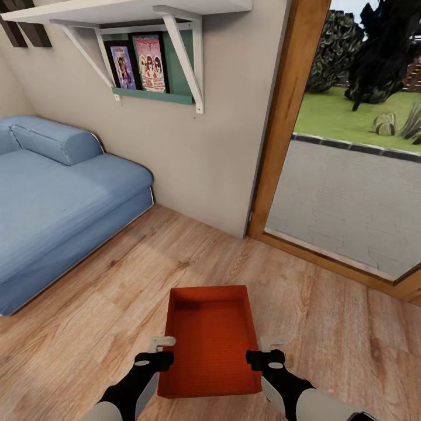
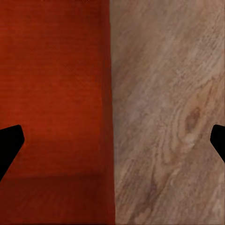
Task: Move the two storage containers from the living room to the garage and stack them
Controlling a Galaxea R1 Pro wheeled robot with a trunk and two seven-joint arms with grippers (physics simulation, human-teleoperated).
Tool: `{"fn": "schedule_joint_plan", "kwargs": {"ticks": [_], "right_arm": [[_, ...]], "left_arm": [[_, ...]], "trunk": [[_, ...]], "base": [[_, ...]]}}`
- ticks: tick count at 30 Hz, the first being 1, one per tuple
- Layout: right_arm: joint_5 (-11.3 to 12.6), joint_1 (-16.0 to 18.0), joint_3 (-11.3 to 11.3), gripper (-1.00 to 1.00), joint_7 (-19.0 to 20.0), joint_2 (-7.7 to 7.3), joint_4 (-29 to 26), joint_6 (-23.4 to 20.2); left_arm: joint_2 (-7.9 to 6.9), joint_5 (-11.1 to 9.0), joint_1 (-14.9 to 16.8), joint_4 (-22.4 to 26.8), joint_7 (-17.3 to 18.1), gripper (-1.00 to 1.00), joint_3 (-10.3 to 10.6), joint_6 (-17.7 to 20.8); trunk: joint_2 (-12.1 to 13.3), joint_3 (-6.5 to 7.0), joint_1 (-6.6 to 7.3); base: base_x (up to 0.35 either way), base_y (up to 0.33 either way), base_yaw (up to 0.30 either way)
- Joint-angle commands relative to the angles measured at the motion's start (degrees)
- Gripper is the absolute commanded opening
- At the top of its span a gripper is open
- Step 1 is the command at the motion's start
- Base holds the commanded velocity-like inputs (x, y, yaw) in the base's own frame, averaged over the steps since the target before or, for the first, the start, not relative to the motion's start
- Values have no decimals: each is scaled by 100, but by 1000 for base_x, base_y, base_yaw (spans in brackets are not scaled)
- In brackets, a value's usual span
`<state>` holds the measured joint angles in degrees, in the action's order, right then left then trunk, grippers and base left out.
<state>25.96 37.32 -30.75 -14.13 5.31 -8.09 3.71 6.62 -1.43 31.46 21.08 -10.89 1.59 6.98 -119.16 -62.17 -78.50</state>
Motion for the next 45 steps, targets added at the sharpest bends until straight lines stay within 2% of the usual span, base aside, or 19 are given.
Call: {"fn": "schedule_joint_plan", "kwargs": {"ticks": [1, 11, 25, 45], "right_arm": [[60, 4, -50, 100, -20, 38, 3, 27], [58, 4, -45, 100, -20, 75, 3, 66], [66, 4, -45, 100, -20, 19, 2, 86], [67, -5, -53, 100, -29, 19, 0, 76]], "left_arm": [[-4, -16, 0, 11, -27, 100, 16, 33], [5, -16, 0, 11, -27, 100, 9, 29], [23, -8, 0, 100, -19, 100, 8, 22], [15, 33, -2, 105, -18, 100, 17, 14]], "trunk": [[-2, -4, 1], [-2, -4, 1], [-2, -4, 1], [-2, -4, 1]], "base": [[0, 0, 0], [0, 0, 0], [0, 0, 0], [0, 0, 0]]}}
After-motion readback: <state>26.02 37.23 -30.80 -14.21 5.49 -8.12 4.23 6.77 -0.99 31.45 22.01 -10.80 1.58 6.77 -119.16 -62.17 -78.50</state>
